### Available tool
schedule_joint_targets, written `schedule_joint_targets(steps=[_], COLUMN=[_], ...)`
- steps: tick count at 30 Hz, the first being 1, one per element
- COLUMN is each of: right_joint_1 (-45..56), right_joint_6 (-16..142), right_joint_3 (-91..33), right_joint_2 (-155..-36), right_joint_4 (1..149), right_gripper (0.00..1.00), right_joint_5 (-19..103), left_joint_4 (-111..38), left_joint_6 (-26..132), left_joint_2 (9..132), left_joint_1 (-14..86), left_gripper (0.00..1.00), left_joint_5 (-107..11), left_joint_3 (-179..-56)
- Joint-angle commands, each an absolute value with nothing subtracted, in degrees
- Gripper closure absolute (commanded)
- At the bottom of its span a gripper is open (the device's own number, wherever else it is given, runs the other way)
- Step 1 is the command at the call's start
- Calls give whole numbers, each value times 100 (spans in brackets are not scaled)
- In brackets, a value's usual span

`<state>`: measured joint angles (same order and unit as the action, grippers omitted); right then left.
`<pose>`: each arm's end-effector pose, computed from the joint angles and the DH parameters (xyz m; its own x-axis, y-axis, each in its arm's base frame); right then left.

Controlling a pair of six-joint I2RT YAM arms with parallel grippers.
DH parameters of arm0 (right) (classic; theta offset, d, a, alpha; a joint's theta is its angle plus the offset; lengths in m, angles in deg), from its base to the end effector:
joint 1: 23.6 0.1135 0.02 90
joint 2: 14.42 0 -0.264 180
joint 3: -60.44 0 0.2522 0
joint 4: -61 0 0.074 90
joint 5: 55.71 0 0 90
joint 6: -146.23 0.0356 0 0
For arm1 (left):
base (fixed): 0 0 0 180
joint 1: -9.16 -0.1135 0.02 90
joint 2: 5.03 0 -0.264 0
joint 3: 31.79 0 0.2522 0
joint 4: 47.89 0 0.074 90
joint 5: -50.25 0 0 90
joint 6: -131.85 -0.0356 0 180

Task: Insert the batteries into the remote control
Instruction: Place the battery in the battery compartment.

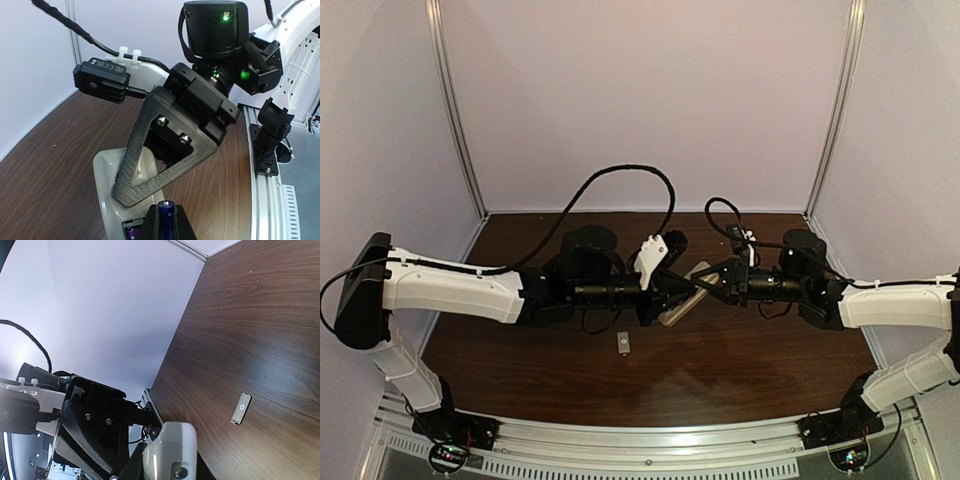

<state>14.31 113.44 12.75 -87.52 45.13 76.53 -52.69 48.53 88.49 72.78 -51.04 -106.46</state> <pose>0.1983 0.1848 0.2412 -0.8929 0.0935 -0.4404 -0.4197 0.1813 0.8894 0.1628 -0.3440 0.2691 -0.2191 0.1851 -0.9580 0.9438 0.2891 -0.1600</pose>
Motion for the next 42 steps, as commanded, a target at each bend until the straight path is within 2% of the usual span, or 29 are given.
schedule_joint_targets(steps=[1, 21, 28, 33, 37, 42], right_joint_1=[1497, 1508, 1508, 1508, 1508, 1508], right_joint_6=[11382, 11414, 11452, 11497, 11476, 11426], right_joint_3=[1086, 973, 950, 940, 941, 977], right_joint_2=[-8751, -8705, -8692, -8701, -8718, -8762], right_joint_4=[4233, 4206, 4211, 4167, 4204, 4276], right_gripper=[100, 100, 100, 100, 100, 100], right_joint_5=[7814, 7874, 7906, 7946, 7955, 7955], left_joint_4=[-5487, -5226, -5082, -5050, -5000, -4877], left_joint_6=[4743, 4756, 4783, 4829, 4920, 4990], left_joint_2=[8870, 8705, 8660, 8682, 8640, 8440], left_joint_1=[7295, 7288, 7292, 7295, 7291, 7265], left_gripper=[100, 100, 85, 82, 74, 59], left_joint_5=[-4831, -4661, -4559, -4442, -4440, -4449], left_joint_3=[-10508, -10216, -10206, -10254, -10322, -10464])
